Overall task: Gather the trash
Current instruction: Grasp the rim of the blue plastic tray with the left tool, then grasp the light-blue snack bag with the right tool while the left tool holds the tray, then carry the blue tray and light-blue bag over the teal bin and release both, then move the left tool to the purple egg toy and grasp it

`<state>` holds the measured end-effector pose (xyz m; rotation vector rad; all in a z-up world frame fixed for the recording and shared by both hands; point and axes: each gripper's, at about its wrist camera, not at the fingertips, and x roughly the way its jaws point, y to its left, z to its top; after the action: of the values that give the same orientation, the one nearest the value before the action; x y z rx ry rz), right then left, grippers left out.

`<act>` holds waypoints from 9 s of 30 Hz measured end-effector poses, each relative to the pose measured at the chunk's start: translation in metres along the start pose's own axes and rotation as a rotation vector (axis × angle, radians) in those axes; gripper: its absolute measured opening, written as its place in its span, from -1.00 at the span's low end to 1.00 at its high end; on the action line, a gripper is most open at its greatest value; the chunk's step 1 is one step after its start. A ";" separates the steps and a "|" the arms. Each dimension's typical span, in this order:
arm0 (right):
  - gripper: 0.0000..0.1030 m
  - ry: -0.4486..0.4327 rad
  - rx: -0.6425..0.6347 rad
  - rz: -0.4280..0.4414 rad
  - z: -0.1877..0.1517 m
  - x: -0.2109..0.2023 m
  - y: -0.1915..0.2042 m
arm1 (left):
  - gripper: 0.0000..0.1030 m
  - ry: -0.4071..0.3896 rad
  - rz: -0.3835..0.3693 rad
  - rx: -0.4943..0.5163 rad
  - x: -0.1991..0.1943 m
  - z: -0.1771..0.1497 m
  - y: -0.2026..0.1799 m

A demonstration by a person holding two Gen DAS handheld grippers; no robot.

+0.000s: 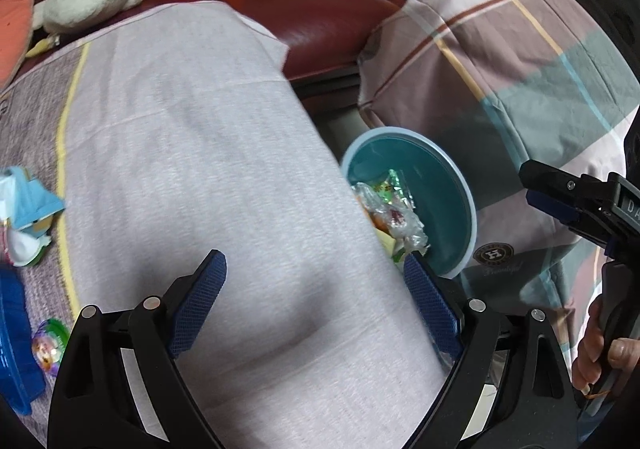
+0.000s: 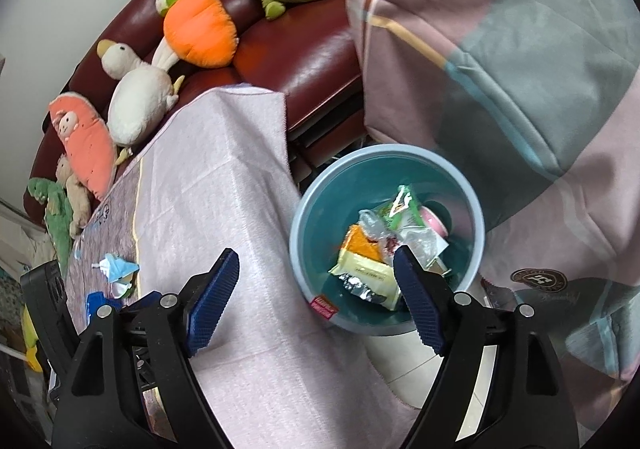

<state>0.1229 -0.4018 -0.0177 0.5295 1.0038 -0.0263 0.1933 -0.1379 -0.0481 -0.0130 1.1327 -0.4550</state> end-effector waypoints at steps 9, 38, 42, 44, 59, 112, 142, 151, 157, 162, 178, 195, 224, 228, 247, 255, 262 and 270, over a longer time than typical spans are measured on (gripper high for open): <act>0.47 0.026 -0.073 0.025 -0.009 0.008 0.050 | 0.76 -0.052 0.046 -0.088 -0.035 -0.008 0.056; 0.47 0.182 -0.423 0.099 -0.041 0.092 0.278 | 0.76 -0.180 0.148 -0.344 -0.133 -0.039 0.262; 0.47 0.207 -0.465 0.111 -0.046 0.111 0.304 | 0.76 -0.180 0.183 -0.328 -0.140 -0.048 0.280; 0.47 0.224 -0.482 0.118 -0.048 0.121 0.315 | 0.76 -0.172 0.205 -0.329 -0.141 -0.056 0.291; 0.47 0.281 -0.501 0.100 -0.058 0.157 0.332 | -0.77 -0.032 0.248 -0.356 -0.103 -0.094 0.331; -0.49 -0.053 -0.191 0.142 -0.001 0.004 0.115 | -0.79 -0.112 0.139 -0.078 -0.090 0.005 0.087; -0.48 -0.130 0.122 0.057 0.018 -0.026 -0.094 | -0.78 0.074 0.076 0.152 0.065 0.056 -0.092; -0.47 -0.123 0.128 0.027 0.021 -0.021 -0.097 | 0.24 0.073 0.015 0.171 0.085 0.053 -0.103; -0.47 -0.110 0.123 0.017 0.022 -0.015 -0.094 | 0.56 0.079 0.015 0.166 0.081 0.047 -0.096; -0.47 -0.100 0.110 0.009 0.024 -0.009 -0.088 | 0.63 0.072 0.005 0.139 0.071 0.041 -0.083; 0.15 -0.048 0.106 -0.033 0.026 0.016 -0.074 | 0.74 0.068 -0.031 0.099 0.056 0.031 -0.059; 0.45 -0.024 0.026 -0.068 0.008 -0.002 -0.018 | 0.77 0.003 -0.050 0.032 0.004 0.010 -0.019; 0.56 0.045 -0.259 -0.044 -0.063 -0.006 0.157 | 0.81 -0.135 -0.003 -0.191 -0.099 -0.070 0.129; 0.56 0.073 -0.291 -0.034 -0.076 0.003 0.176 | 0.81 -0.131 0.052 -0.215 -0.106 -0.088 0.158; 0.57 0.222 -0.334 -0.008 -0.110 0.061 0.204 | 0.81 -0.026 0.179 -0.143 -0.073 -0.118 0.214; 0.57 0.250 -0.324 -0.012 -0.110 0.078 0.204 | 0.81 -0.001 0.191 -0.051 -0.054 -0.107 0.210; 0.57 0.270 -0.321 -0.018 -0.110 0.091 0.209 | 0.79 -0.017 0.208 -0.008 -0.048 -0.099 0.207; 0.57 0.279 -0.335 -0.030 -0.110 0.100 0.217 | 0.14 -0.065 0.213 -0.019 -0.055 -0.101 0.209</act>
<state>0.1463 -0.1421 -0.0557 0.2137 1.2589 0.1908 0.1584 0.0931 -0.0939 0.0754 1.0613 -0.2526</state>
